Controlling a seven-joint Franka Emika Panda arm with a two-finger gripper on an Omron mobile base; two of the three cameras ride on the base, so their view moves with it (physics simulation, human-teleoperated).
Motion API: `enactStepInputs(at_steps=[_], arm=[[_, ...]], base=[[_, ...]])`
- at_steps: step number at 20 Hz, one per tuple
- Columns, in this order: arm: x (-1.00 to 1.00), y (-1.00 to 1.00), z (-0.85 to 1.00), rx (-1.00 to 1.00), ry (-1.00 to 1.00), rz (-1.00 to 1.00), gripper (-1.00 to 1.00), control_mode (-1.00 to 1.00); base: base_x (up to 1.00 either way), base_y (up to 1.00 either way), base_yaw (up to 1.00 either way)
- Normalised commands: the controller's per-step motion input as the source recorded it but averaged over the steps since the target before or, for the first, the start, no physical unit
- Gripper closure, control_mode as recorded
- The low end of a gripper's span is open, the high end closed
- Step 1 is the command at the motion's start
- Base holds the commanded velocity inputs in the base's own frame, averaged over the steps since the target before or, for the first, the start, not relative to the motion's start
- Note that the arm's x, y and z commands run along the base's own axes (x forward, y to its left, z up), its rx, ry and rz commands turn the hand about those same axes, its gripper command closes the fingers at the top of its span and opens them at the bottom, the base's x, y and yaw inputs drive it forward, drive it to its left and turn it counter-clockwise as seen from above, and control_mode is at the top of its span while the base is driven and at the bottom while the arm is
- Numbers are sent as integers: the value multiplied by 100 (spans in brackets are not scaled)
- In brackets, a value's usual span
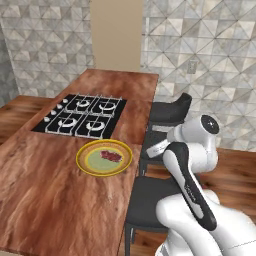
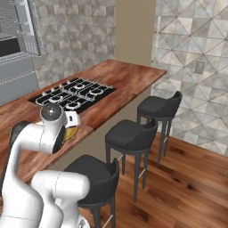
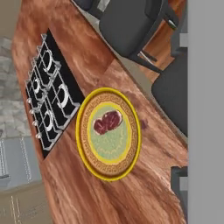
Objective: Take the cheese, steak, and mushroom from the fridge and place them on the plate on the dining counter to create an appetizer plate.
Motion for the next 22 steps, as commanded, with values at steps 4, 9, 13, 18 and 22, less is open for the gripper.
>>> enactStepInputs(at_steps=[4,9,13,18,22], arm=[[-94,-26,43,0,0,-25,-100,-100],[-70,-6,24,0,0,-22,-100,-100],[-19,-7,4,0,0,-2,-100,100],[0,0,0,0,0,0,-100,100],[0,0,0,0,0,0,-100,100]], base=[[0,0,0],[0,0,0],[-72,-21,0],[-100,0,0],[-100,71,7]])
